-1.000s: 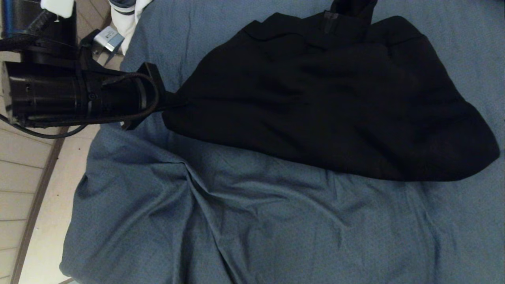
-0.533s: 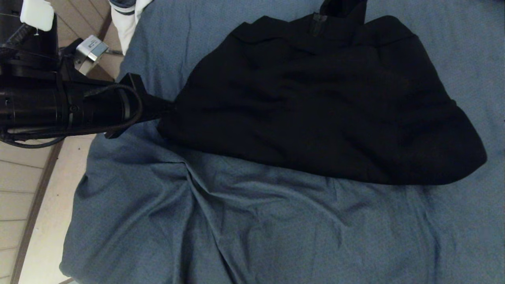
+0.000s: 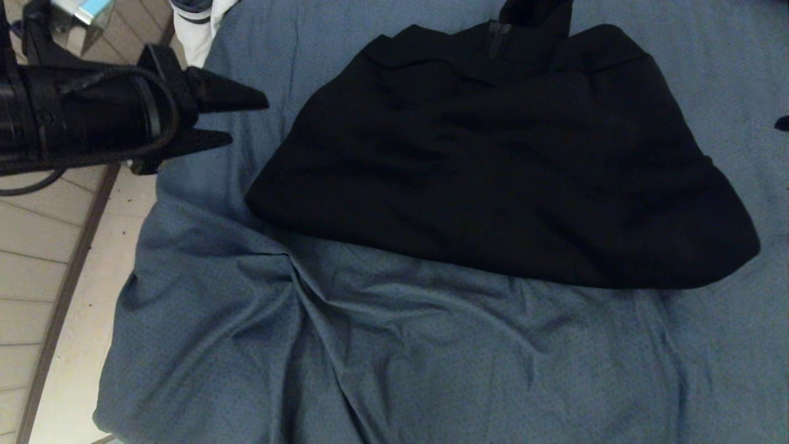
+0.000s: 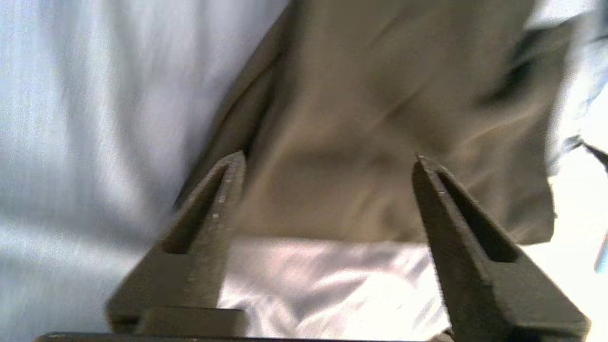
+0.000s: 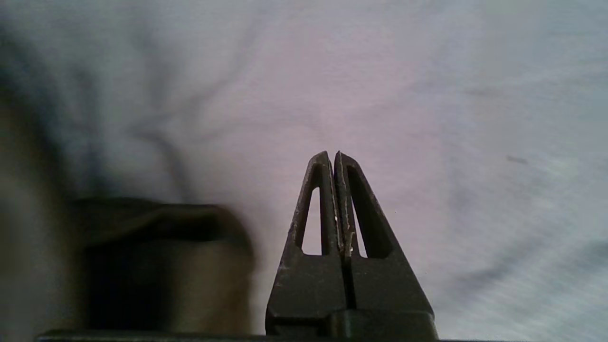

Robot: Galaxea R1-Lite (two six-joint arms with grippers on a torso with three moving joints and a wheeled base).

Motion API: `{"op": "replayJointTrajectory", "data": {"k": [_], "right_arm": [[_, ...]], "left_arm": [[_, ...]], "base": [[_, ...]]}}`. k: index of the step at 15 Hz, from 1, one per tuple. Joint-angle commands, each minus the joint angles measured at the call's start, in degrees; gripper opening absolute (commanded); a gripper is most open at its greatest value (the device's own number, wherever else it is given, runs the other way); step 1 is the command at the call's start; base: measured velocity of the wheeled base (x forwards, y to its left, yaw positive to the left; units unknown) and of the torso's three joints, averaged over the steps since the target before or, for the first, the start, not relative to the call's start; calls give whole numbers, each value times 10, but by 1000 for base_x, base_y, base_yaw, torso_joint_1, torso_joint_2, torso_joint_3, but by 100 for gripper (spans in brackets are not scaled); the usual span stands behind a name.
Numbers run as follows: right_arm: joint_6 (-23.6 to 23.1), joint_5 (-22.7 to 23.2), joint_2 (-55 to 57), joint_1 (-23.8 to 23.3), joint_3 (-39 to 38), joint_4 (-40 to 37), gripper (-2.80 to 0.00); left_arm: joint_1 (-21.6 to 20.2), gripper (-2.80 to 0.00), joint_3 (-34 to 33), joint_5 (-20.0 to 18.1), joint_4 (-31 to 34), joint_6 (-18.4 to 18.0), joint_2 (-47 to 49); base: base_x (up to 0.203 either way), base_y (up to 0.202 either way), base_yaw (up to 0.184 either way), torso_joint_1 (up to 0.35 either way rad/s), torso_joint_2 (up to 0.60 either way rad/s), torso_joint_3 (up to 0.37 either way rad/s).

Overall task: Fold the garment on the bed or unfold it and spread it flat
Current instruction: Unfold the black sweatshirt

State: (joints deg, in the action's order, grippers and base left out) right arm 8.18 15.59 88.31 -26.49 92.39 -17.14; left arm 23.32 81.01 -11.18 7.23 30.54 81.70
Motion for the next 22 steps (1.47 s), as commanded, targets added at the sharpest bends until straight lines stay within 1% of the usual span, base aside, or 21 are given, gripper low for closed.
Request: {"op": "replayJointTrajectory", "data": {"k": [1, 3, 6, 9, 12, 14, 15, 16, 19, 22], "right_arm": [[4, -2, 0, 35, 8, -2, -280], [6, -2, 6, 63, 26, -3, -280], [2, -1, 19, 99, 50, 5, -280], [-8, 1, 29, 120, 61, 28, -280], [-7, 1, 42, 151, 65, 32, -280], [-3, 0, 50, 164, 77, 32, -280], [-2, -1, 55, 165, 87, 32, -280], [-1, -1, 60, 166, 98, 31, 0], [-2, -1, 67, 167, 118, 31, 0], [-2, -2, 69, 183, 133, 30, 0]], "left_arm": [[-1, -280, 74, 1, 24, 1, 38], [-1, -280, 112, 0, 39, -1, 82], [-1, -280, 169, 0, 42, -20, 148], [-1, -280, 217, 3, 42, -45, 178], [0, -280, 258, 15, 43, -49, 203], [1, -280, 277, 16, 45, -54, 206], [1, 0, 284, 17, 48, -56, 206], [4, 0, 289, 18, 55, -55, 206], [5, 0, 285, 13, 58, -57, 200], [5, 0, 281, 12, 58, -56, 197]], "base": [[0, 0, 0, 0, 0, 0], [0, 0, 0, 0, 0, 0], [0, 0, 0, 0, 0, 0], [0, 0, 0, 0, 0, 0], [0, 0, 0, 0, 0, 0], [0, 0, 0, 0, 0, 0], [0, 0, 0, 0, 0, 0], [0, 0, 0, 0, 0, 0], [0, 0, 0, 0, 0, 0], [0, 0, 0, 0, 0, 0]]}}
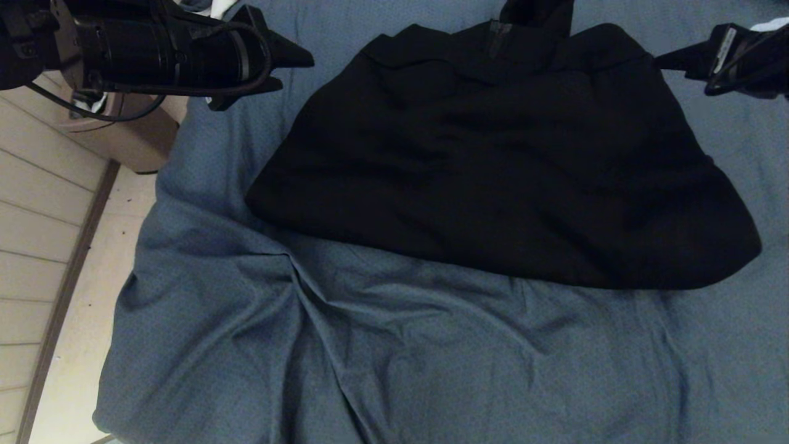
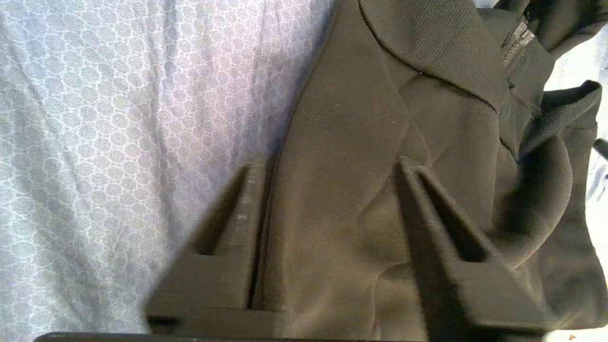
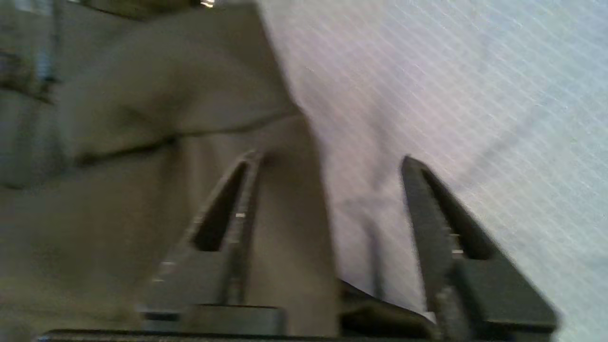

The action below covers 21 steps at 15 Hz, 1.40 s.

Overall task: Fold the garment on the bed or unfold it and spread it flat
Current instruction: Unfold the black sweatshirt

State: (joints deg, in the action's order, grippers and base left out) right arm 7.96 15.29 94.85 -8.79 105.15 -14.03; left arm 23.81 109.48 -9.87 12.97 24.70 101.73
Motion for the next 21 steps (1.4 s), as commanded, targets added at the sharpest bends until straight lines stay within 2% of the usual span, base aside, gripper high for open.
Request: {"op": "replayJointTrajectory", "data": {"k": [1, 4, 9, 10, 15, 21], "right_arm": [[1, 2, 3, 13, 7, -1, 0], [12, 2, 19, 46, 13, -2, 0], [20, 3, 57, 45, 16, -1, 0], [20, 3, 63, 45, 19, -1, -280], [21, 2, 42, 56, 41, -2, -280], [20, 1, -61, 102, 34, -6, -280]], "left_arm": [[0, 0, -9, -1, 0, 3, -5], [0, 0, -42, 0, -2, 2, -19], [0, 0, -66, 1, -6, 2, -22], [0, 0, -65, 2, -6, 2, -22], [0, 0, -63, 2, -7, 3, -22], [1, 0, -89, 0, -7, 3, -40]], "base": [[0, 0, 0, 0, 0, 0], [0, 0, 0, 0, 0, 0], [0, 0, 0, 0, 0, 0], [0, 0, 0, 0, 0, 0], [0, 0, 0, 0, 0, 0], [0, 0, 0, 0, 0, 0]]}}
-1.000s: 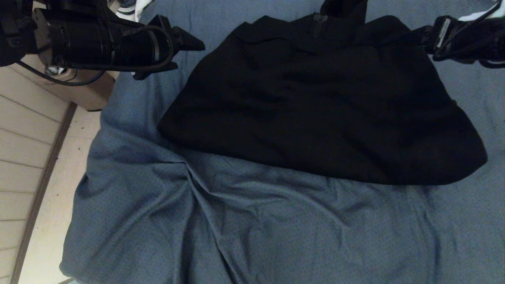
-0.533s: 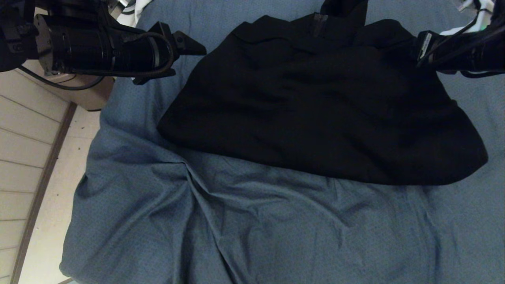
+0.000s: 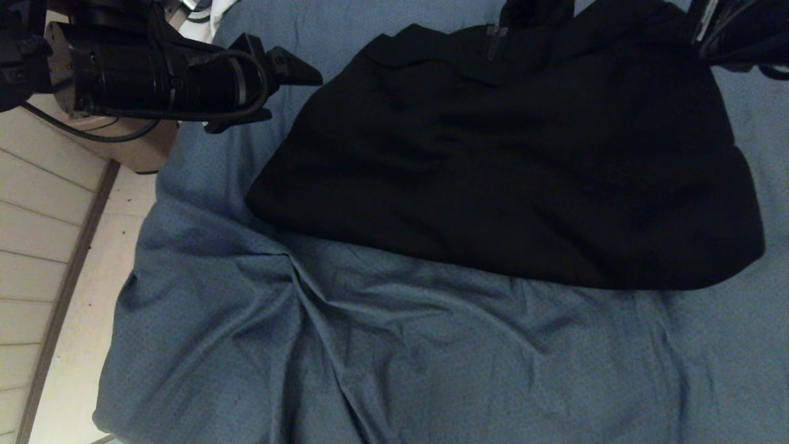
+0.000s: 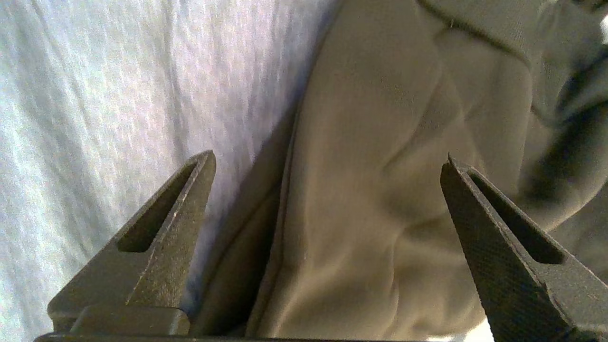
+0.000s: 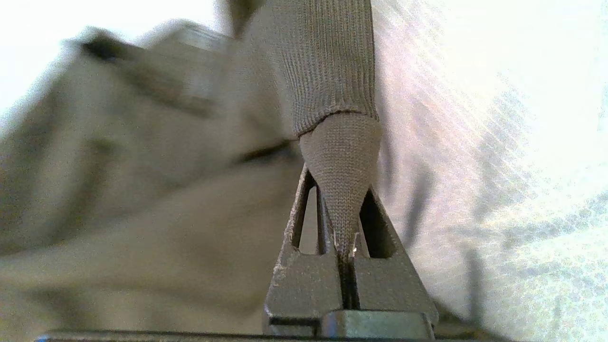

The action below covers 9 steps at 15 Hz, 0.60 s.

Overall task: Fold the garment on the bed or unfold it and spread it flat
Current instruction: Unfold the black sweatshirt

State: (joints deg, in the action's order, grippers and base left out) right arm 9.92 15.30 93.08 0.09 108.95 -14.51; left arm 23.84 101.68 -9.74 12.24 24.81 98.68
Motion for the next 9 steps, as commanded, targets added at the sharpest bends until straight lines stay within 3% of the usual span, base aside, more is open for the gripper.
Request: {"op": "replayJointTrajectory", "data": {"k": [1, 5, 9], "right_arm": [[0, 1, -64, 31, -8, -1, -280], [-6, 5, -152, 103, -53, -14, -280], [-10, 9, -242, 172, -106, -77, -280]], "left_arm": [[1, 0, -23, -2, 0, 2, -15], [0, 0, -68, -1, -25, 4, -39], [0, 0, -105, 0, -66, 6, -56]], "base": [[0, 0, 0, 0, 0, 0], [0, 0, 0, 0, 0, 0], [0, 0, 0, 0, 0, 0]]}}
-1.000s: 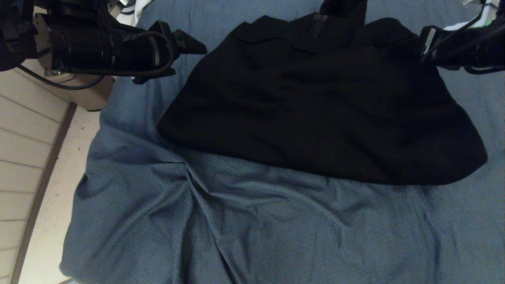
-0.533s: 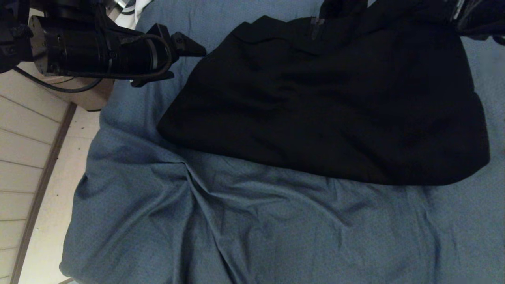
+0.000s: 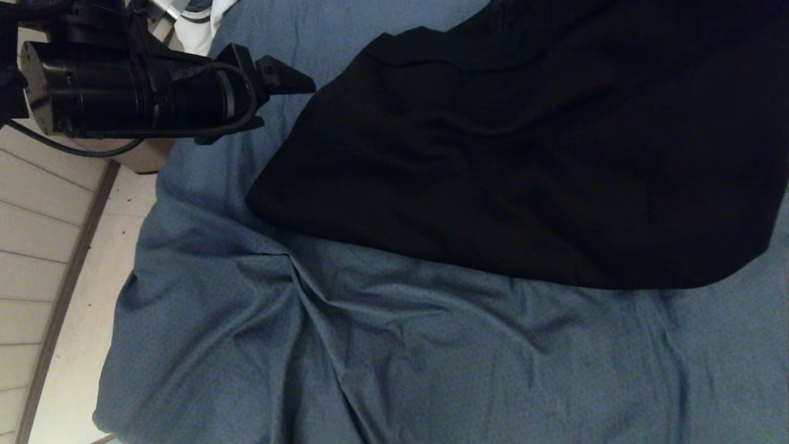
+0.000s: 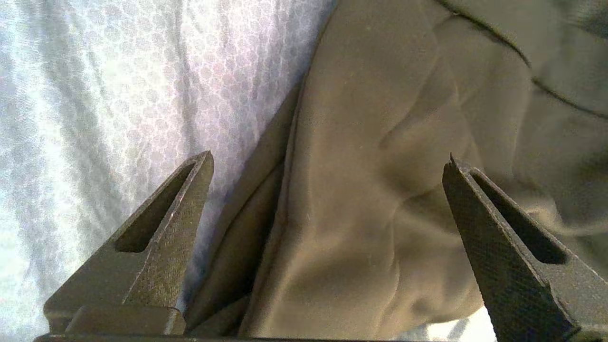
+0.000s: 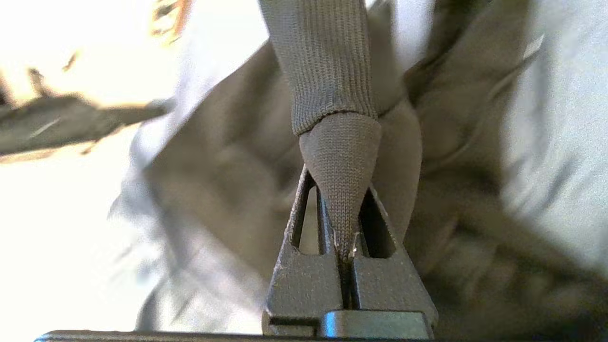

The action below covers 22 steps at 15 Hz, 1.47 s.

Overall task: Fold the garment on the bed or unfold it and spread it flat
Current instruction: Unfold the black sweatshirt

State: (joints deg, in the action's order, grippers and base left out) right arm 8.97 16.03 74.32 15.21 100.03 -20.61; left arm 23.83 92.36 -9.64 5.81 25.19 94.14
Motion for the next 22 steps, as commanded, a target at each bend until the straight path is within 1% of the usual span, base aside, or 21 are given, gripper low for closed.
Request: {"op": "replayJointTrajectory", "data": {"k": [1, 4, 5, 7, 9, 10, 12, 15, 20, 22], "right_arm": [[-1, 5, -77, 28, -31, -32, -280], [-5, 15, -140, 40, -88, -65, -280], [-7, 20, -159, 51, -108, -80, -280], [-7, 30, -188, 101, -148, -110, -280], [-4, 34, -225, 162, -213, -126, -280], [-4, 35, -248, 177, -250, -129, -280], [-4, 36, -273, 184, -316, -132, -280], [-6, 31, -290, 187, -389, -133, -280], [-17, 32, -286, 194, -501, -127, -280], [-25, 35, -285, 194, -546, -115, -280]], "left_arm": [[0, 0, -17, -3, -2, 2, -15], [0, 0, -29, -4, -2, 4, -22], [0, 0, -35, -5, -3, 5, -26], [0, 0, -48, -6, -3, 6, -33], [0, 0, -55, -6, -3, 6, -41], [0, 0, -62, -6, -3, 6, -47], [0, 0, -76, -6, -3, 6, -56], [0, 0, -110, -6, -10, 6, -73], [0, 0, -197, -6, -73, 5, -98], [0, 0, -215, -6, -83, 5, -101]], "base": [[0, 0, 0, 0, 0, 0], [0, 0, 0, 0, 0, 0], [0, 0, 0, 0, 0, 0], [0, 0, 0, 0, 0, 0], [0, 0, 0, 0, 0, 0], [0, 0, 0, 0, 0, 0], [0, 0, 0, 0, 0, 0], [0, 0, 0, 0, 0, 0], [0, 0, 0, 0, 0, 0], [0, 0, 0, 0, 0, 0]]}}
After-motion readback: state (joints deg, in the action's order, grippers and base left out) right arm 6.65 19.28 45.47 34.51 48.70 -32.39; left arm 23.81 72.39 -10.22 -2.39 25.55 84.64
